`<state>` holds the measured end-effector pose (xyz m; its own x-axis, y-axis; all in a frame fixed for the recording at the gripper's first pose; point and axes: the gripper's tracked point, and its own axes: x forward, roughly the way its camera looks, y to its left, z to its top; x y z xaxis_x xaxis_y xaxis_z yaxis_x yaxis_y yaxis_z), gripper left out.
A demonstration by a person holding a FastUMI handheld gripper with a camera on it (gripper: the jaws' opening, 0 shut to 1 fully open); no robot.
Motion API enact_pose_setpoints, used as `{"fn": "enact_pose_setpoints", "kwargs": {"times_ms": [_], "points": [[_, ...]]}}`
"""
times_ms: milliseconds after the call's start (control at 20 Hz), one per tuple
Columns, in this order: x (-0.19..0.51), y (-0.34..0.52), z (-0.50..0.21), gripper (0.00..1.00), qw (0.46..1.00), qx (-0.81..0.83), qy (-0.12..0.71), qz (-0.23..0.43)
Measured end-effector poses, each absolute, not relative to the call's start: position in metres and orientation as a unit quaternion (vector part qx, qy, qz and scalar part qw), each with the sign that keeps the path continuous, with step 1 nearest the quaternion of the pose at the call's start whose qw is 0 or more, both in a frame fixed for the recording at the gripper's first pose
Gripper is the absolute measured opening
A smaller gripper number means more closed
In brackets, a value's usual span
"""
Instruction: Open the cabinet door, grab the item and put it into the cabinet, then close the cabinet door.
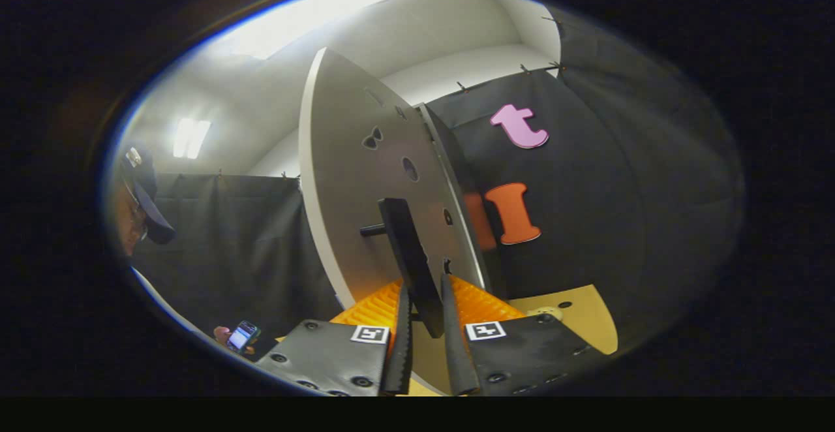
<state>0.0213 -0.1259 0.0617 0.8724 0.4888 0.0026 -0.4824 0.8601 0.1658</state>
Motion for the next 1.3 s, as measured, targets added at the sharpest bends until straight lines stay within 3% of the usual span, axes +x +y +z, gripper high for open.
{"fn": "enact_pose_setpoints", "kwargs": {"times_ms": [200, 400, 650, 900, 1150, 1300], "points": [[-0.021, -0.118, 0.074, 0.49, 0.981, 0.07, -0.024, 0.177], [-0.081, -0.079, 0.087, 0.57, 0.987, 0.035, -0.062, 0.144], [-0.126, 0.005, 0.093, 0.99, 0.986, 0.001, -0.097, 0.133], [-0.093, 0.097, 0.034, 0.98, 0.984, -0.007, -0.067, 0.165], [-0.01, 0.131, -0.106, 0.98, 0.984, -0.03, 0.072, 0.157], [0.038, 0.125, -0.206, 0.98, 0.979, -0.056, 0.163, 0.11]]}}
